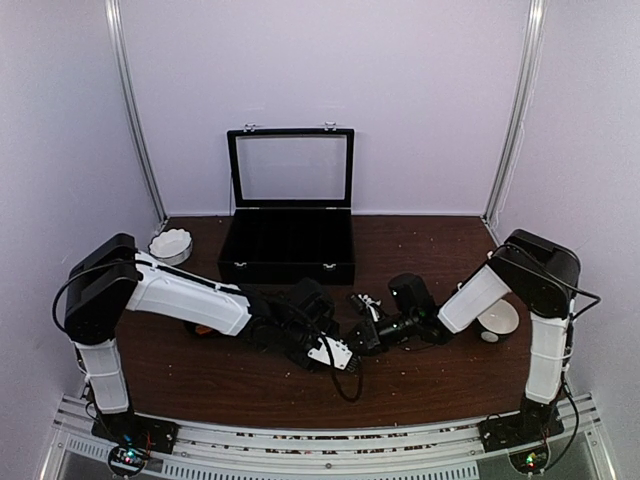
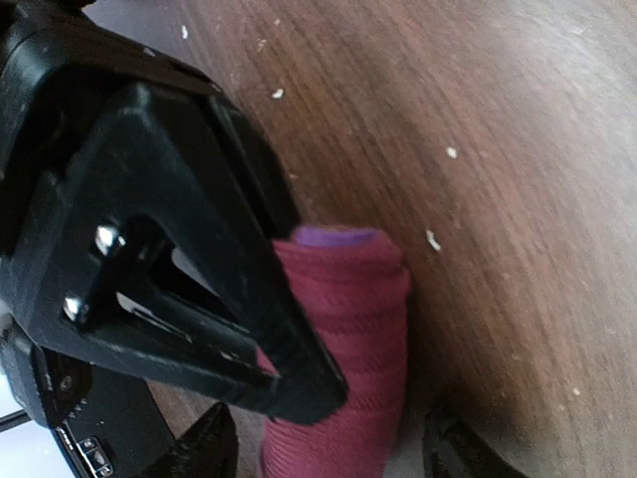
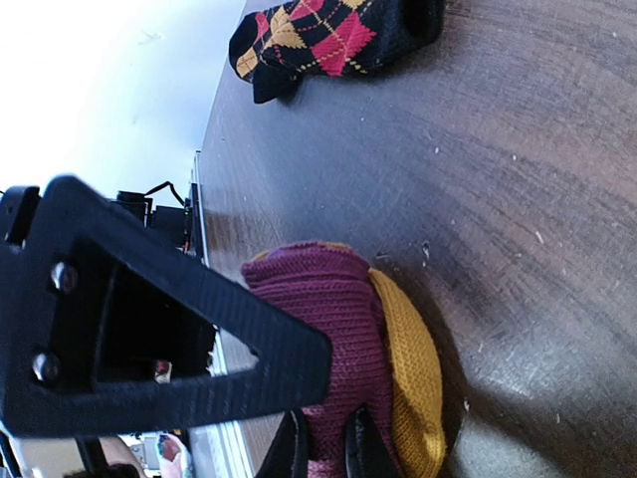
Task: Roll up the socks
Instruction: Pick up the sock from the center of the board.
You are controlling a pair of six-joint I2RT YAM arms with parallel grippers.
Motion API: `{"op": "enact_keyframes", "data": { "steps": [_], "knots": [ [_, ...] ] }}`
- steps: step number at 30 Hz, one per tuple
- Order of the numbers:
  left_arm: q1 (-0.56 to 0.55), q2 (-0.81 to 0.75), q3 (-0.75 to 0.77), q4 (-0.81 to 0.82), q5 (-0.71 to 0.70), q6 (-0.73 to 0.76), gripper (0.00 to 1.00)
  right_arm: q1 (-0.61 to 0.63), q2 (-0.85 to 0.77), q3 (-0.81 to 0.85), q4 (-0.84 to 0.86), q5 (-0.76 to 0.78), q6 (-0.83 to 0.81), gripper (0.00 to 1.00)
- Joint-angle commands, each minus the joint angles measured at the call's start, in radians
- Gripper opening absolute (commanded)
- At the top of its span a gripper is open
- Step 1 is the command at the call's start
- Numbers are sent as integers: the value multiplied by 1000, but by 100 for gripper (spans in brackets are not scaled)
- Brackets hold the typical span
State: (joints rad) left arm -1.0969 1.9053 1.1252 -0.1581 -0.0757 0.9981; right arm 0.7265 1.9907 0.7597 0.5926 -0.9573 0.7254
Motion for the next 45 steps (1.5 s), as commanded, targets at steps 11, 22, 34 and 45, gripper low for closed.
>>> {"op": "enact_keyframes", "data": {
  "steps": [11, 22, 34, 45],
  "knots": [
    [-8, 119, 60, 71, -157, 22, 37, -19, 137, -117, 484, -55, 492, 0],
    [173, 53, 382, -422, 188, -258, 0, -29, -55, -130, 140, 40, 233, 36],
    [354, 4, 546, -737, 675, -436, 0, -6, -557, -46, -498, 466, -377, 54],
    [405, -17, 792, -925, 1055, -523, 0, 2, -980, -208, -277, 864, -330, 100]
  ]
}}
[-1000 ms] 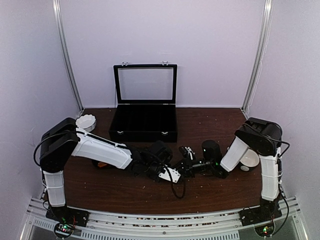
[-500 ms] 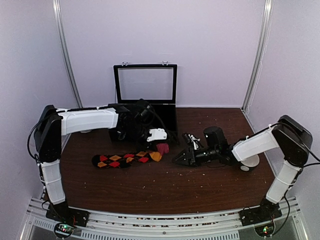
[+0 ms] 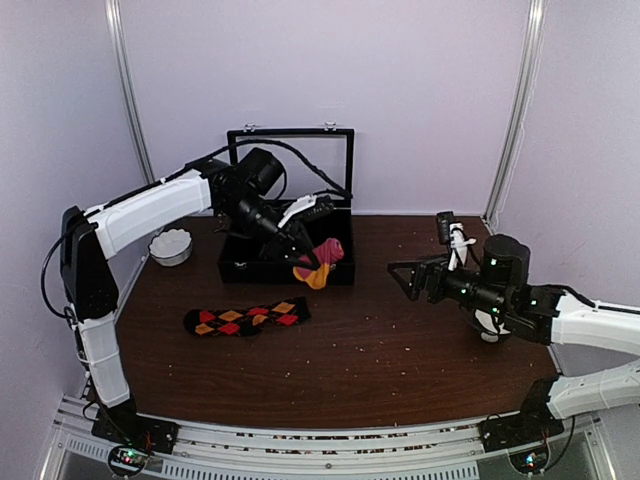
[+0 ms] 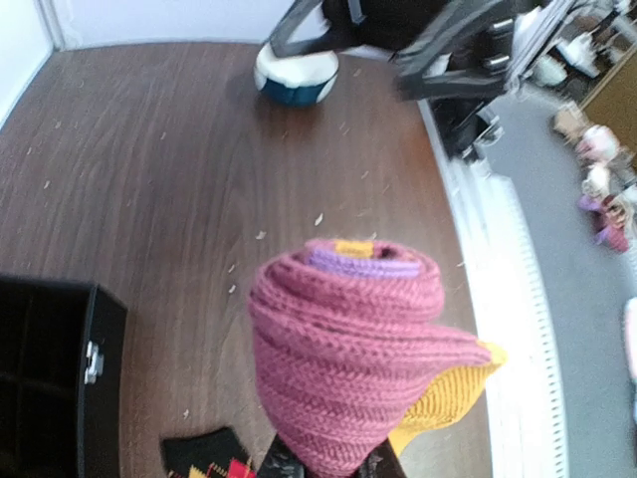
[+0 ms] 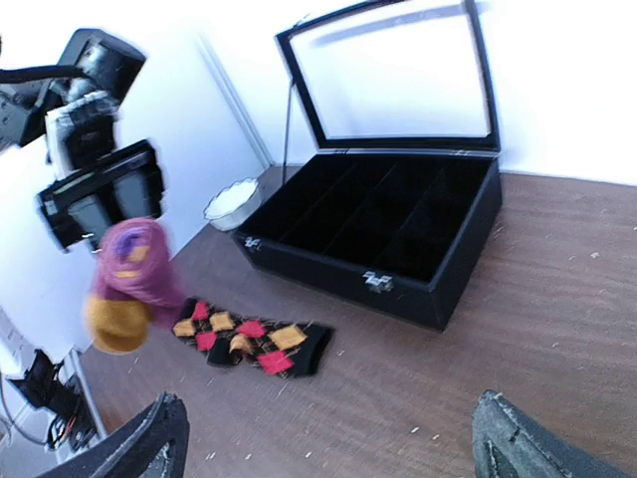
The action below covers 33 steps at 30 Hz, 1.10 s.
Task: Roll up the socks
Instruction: Pick up the sock from the center of the board, then adjust the sock.
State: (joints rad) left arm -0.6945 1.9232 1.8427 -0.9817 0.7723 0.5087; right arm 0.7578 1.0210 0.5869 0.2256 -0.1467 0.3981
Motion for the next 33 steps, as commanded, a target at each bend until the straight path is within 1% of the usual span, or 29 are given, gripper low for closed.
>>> {"op": "enact_keyframes", "data": {
  "steps": [1, 2, 5, 7, 8, 10, 12, 13, 15, 18, 21, 24, 25, 29, 33],
  "knots": [
    [3, -34, 88, -123, 237, -25, 0, -33, -6, -28, 114, -26, -41, 100],
    [3, -31, 99, -149, 263, -11, 0, -34, -3, -3, 104, -69, -81, 100],
    [3, -26, 122, -200, 290, 26, 0, -34, 17, 97, -6, -127, -196, 100],
    [2, -27, 122, -190, 246, 23, 0, -34, 33, 157, -40, -157, -217, 100],
    [3, -33, 113, -155, 209, -9, 0, -32, 38, 180, -43, -175, -207, 100],
    [4, -64, 61, -31, 96, -126, 0, -11, 48, 206, -1, -212, -178, 100],
    [4, -88, 18, 53, 15, -161, 0, 43, 65, 237, 13, -192, -202, 100],
    [4, -89, 13, 67, -6, -167, 0, 71, 79, 261, -15, -171, -221, 100],
    [3, -82, 23, 64, -23, -170, 0, 110, 120, 317, -69, -136, -246, 100],
    [4, -81, 26, 61, -27, -170, 0, 145, 179, 376, -116, -126, -262, 99],
    [4, -81, 29, 61, -48, -165, 0, 180, 241, 425, -147, -104, -286, 95],
    [4, -81, 28, 60, -38, -159, 0, 187, 290, 463, -153, -114, -285, 90],
    [4, -82, 26, 58, -28, -156, 0, 187, 302, 473, -152, -114, -285, 86],
    [3, -81, 25, 27, 39, -117, 0, 185, 351, 511, -158, -99, -286, 79],
    [3, -88, 26, -14, 109, -69, 0, 182, 391, 540, -157, -127, -289, 72]
  ]
}}
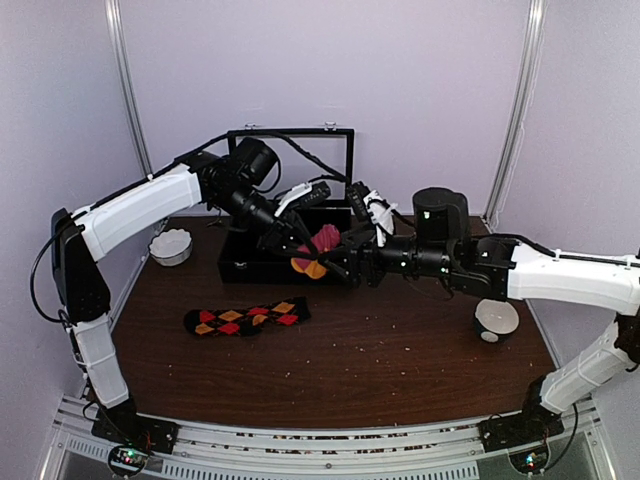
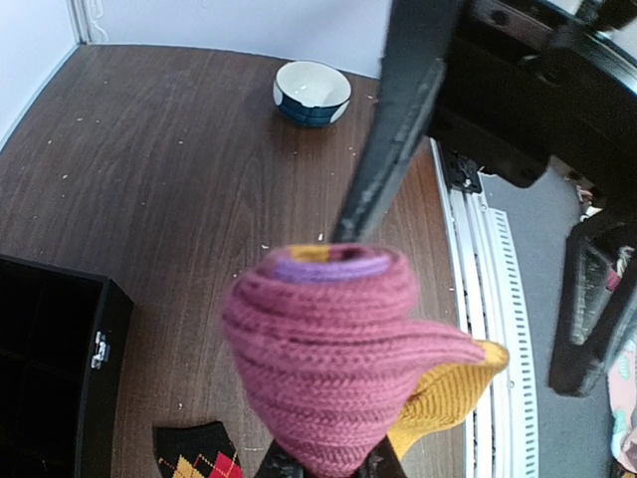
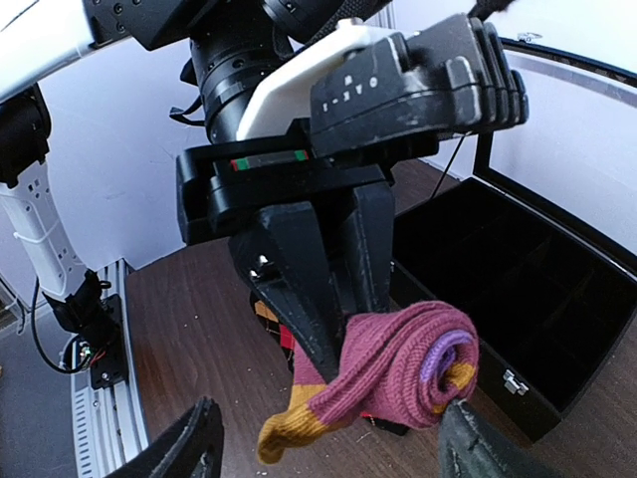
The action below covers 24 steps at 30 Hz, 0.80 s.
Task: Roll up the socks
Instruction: Adjust the sock.
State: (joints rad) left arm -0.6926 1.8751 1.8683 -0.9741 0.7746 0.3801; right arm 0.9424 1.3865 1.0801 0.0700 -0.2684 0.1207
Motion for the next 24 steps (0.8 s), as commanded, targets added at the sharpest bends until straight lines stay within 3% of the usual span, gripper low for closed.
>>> {"op": "enact_keyframes", "data": {
  "steps": [1, 7, 13, 15, 18, 20, 24],
  "knots": [
    [1, -40, 2, -38, 127, 81, 0, -6, 30, 51, 1, -19, -14, 70],
    [-8, -41, 27, -159, 248, 187, 0, -37, 52, 69, 6, -143, -11, 49],
    [-30, -38, 74, -253, 287, 254, 0, -49, 72, 93, -10, -262, -2, 42],
    [-30, -37, 82, -252, 281, 252, 0, -49, 72, 90, 13, -323, 12, 31],
    [-30, -30, 98, -247, 269, 236, 0, -48, 71, 84, 35, -373, 33, 0],
    [-30, -30, 107, -247, 264, 229, 0, -50, 64, 73, 40, -373, 39, 0],
    [-30, -36, 115, -236, 219, 210, 31, -49, 42, 54, 25, -290, 31, 0]
  ]
}}
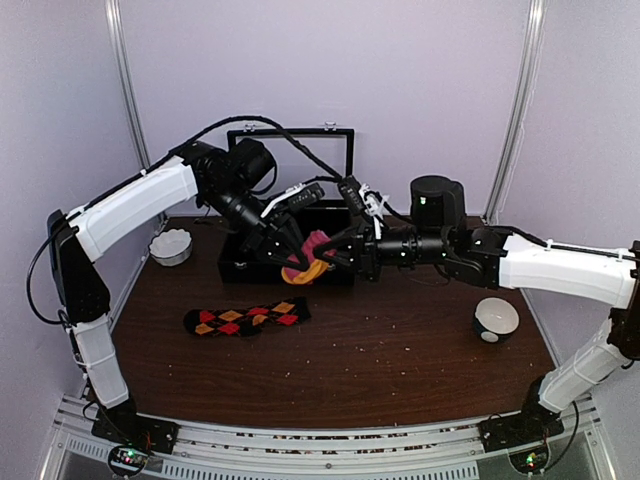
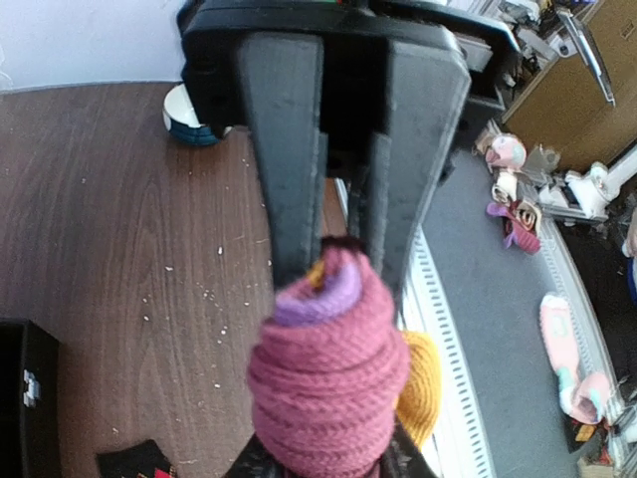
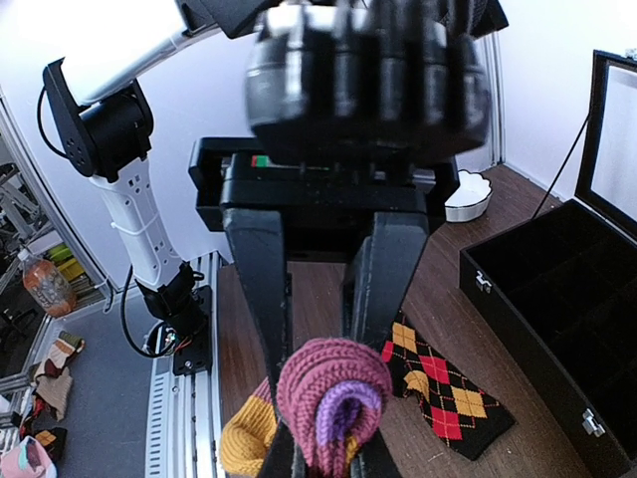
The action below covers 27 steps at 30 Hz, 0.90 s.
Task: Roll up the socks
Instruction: Adjust the sock.
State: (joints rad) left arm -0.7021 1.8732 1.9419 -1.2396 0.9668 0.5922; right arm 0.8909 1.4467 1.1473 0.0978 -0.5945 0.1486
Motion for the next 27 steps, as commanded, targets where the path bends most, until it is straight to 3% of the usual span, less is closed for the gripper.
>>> {"op": "enact_keyframes", "data": {
  "steps": [1, 3, 8, 16, 22, 27],
  "knots": [
    [-20, -42, 36, 49, 9, -17, 37, 3, -23, -14, -11, 65, -3, 0],
    [-20, -68, 3, 114, -50, -57, 45, 4, -32, -14, -32, 154, -13, 0],
    [-20, -147, -113, 284, -213, -131, 50, 35, -42, 4, -79, 387, -18, 0],
    [-29, -132, -155, 255, -103, -127, 53, 116, -38, 15, -16, 565, -8, 0],
    [-74, -153, -212, 317, -212, -135, 53, 154, 6, 96, -74, 670, 27, 0],
    [-89, -157, -219, 325, -216, -154, 55, 186, 42, 127, -84, 736, 23, 0]
  ]
}}
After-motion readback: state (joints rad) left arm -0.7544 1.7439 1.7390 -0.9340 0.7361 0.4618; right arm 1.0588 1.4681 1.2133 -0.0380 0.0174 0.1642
